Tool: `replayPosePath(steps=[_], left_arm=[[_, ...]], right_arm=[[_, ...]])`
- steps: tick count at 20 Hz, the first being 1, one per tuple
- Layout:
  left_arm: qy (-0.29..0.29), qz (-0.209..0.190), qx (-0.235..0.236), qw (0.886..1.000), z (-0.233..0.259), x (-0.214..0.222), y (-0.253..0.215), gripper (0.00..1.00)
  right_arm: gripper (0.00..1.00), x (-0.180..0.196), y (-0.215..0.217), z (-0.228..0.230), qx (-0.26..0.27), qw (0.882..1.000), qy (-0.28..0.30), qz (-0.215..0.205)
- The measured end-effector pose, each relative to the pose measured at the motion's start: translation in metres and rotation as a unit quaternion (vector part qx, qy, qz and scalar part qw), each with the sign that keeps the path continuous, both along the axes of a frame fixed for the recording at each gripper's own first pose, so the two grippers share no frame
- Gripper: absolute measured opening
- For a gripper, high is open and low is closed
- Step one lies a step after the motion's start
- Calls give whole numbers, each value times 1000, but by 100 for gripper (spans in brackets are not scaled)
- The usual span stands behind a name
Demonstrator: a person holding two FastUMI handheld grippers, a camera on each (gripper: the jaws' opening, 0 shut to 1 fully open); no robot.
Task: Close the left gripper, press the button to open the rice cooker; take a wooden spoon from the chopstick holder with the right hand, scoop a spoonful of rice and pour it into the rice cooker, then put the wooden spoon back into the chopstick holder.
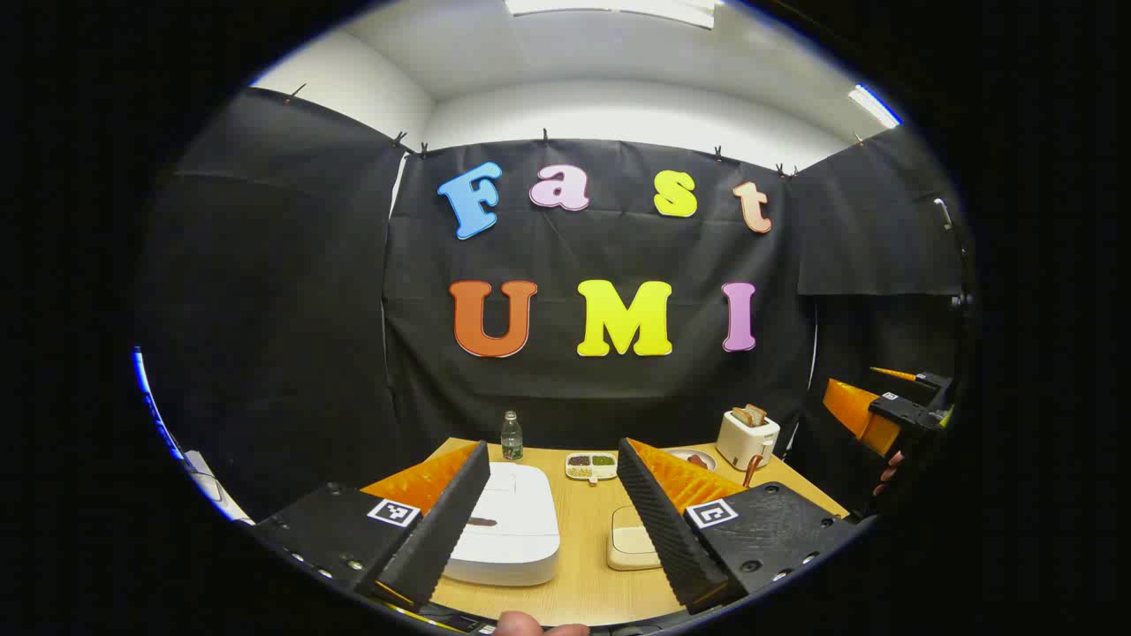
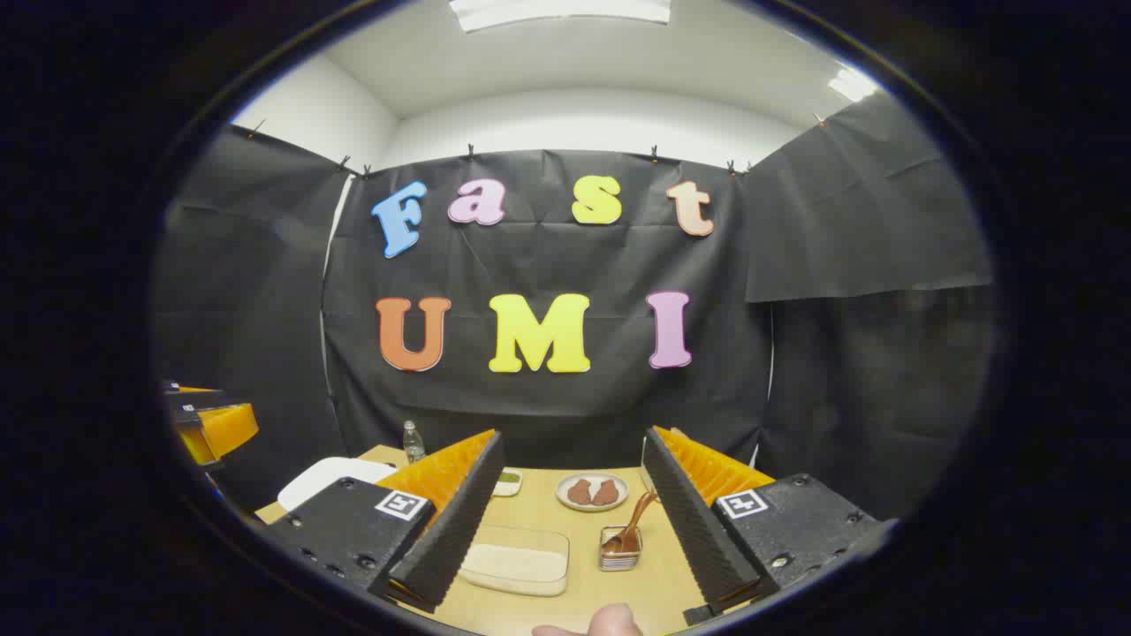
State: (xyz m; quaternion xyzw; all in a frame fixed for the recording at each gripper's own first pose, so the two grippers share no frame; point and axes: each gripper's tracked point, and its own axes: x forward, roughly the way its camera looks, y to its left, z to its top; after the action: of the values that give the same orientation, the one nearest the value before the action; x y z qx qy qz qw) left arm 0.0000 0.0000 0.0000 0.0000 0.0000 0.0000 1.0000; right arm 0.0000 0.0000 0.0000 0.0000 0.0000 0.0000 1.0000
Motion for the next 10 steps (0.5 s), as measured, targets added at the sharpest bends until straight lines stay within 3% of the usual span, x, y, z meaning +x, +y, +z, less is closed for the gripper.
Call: replayPosePath(steps=[10], left_arm=[[8,11,-1,1000,-2,7,6,94]], right_arm=[[100,8,-10,-4,12,1000,5,-10]])
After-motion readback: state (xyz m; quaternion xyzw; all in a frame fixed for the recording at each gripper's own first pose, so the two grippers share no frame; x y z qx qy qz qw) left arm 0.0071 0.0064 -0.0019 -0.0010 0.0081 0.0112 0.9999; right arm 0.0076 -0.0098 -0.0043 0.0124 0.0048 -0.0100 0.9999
